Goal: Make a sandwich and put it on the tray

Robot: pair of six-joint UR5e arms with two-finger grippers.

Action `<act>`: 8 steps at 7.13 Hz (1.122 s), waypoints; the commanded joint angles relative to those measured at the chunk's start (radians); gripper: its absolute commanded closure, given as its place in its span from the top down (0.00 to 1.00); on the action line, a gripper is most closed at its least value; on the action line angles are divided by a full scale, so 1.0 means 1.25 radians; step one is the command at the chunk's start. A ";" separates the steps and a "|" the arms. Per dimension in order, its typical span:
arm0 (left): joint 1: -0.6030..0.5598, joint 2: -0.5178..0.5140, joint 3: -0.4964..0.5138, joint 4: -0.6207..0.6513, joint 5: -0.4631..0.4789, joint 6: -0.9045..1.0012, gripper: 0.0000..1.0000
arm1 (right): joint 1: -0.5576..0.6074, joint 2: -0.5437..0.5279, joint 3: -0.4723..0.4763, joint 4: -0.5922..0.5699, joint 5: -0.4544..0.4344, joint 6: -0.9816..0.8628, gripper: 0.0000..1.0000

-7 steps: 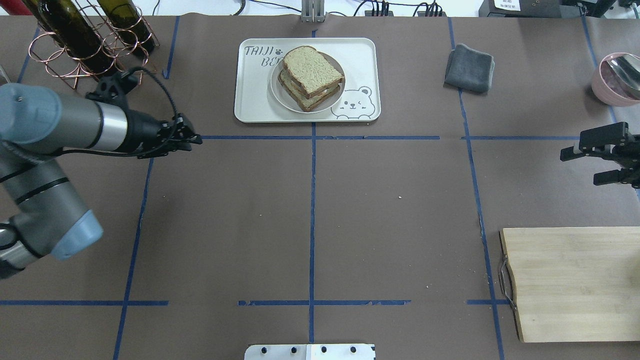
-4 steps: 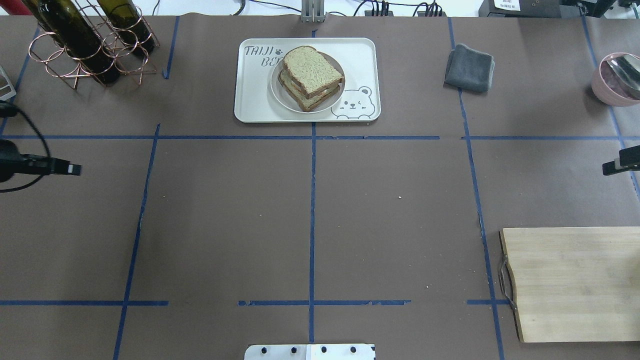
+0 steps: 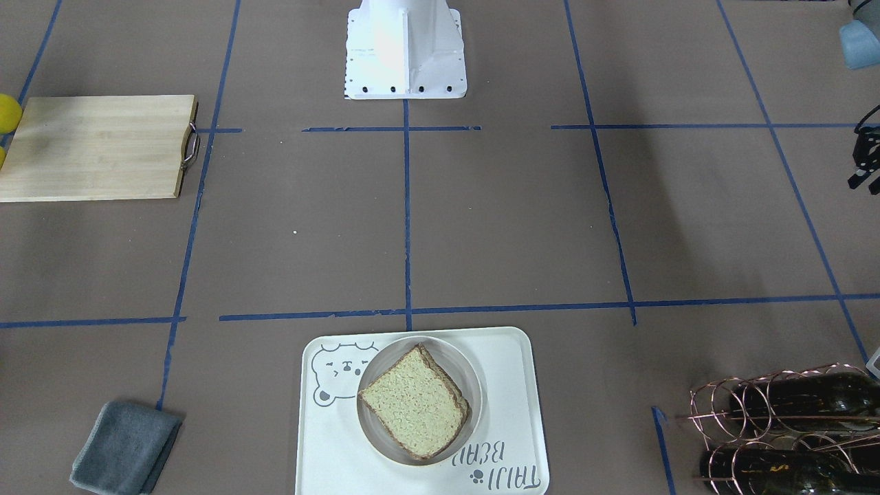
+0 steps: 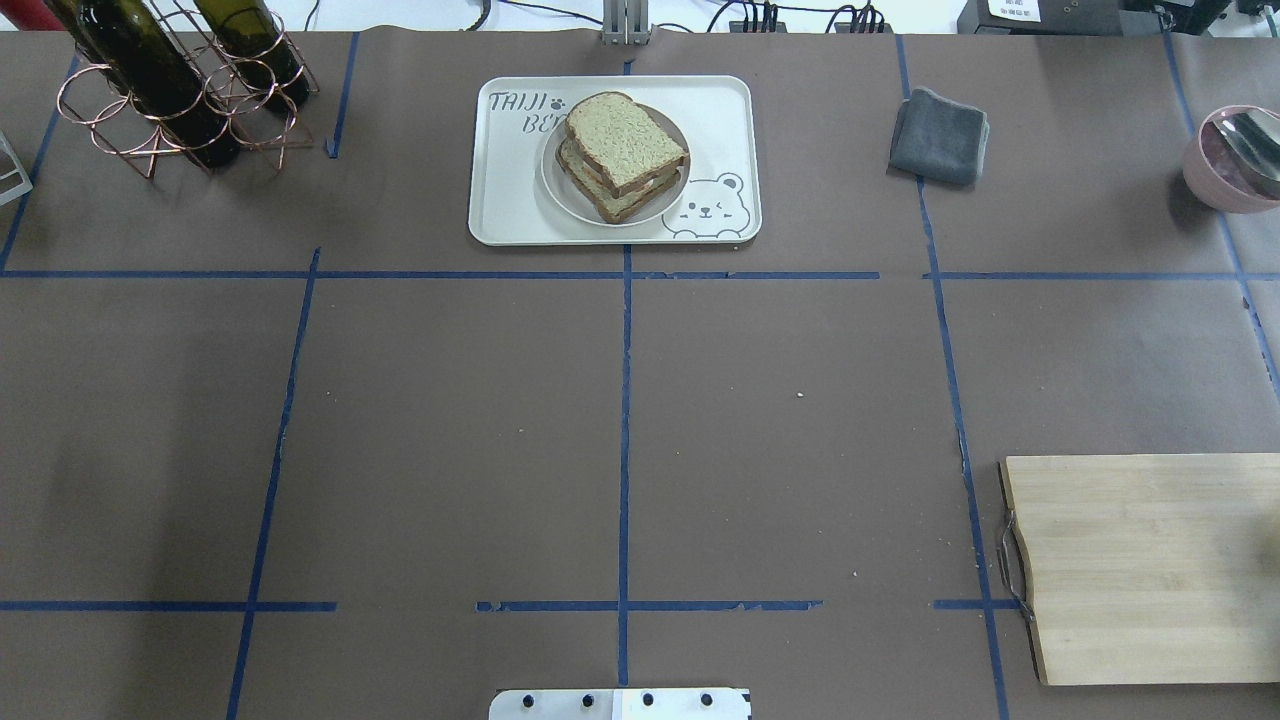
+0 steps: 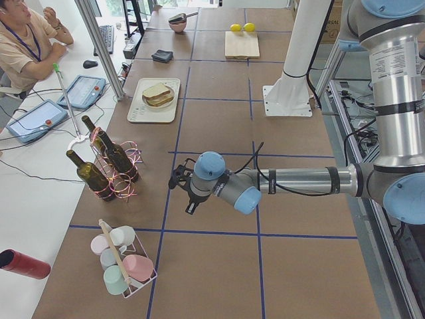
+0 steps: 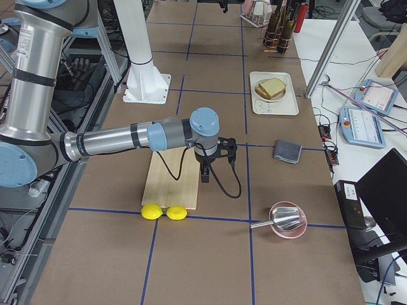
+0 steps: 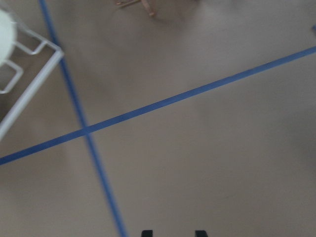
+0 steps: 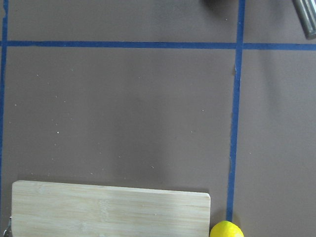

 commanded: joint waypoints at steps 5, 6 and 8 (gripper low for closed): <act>-0.108 -0.110 -0.045 0.570 -0.027 0.280 1.00 | 0.033 0.096 -0.019 -0.156 -0.002 -0.050 1.00; -0.109 -0.108 -0.070 0.570 -0.026 0.275 1.00 | 0.032 0.096 -0.019 -0.156 -0.004 -0.048 1.00; -0.109 -0.082 -0.115 0.562 -0.028 0.277 1.00 | 0.029 0.096 -0.025 -0.155 -0.006 -0.048 1.00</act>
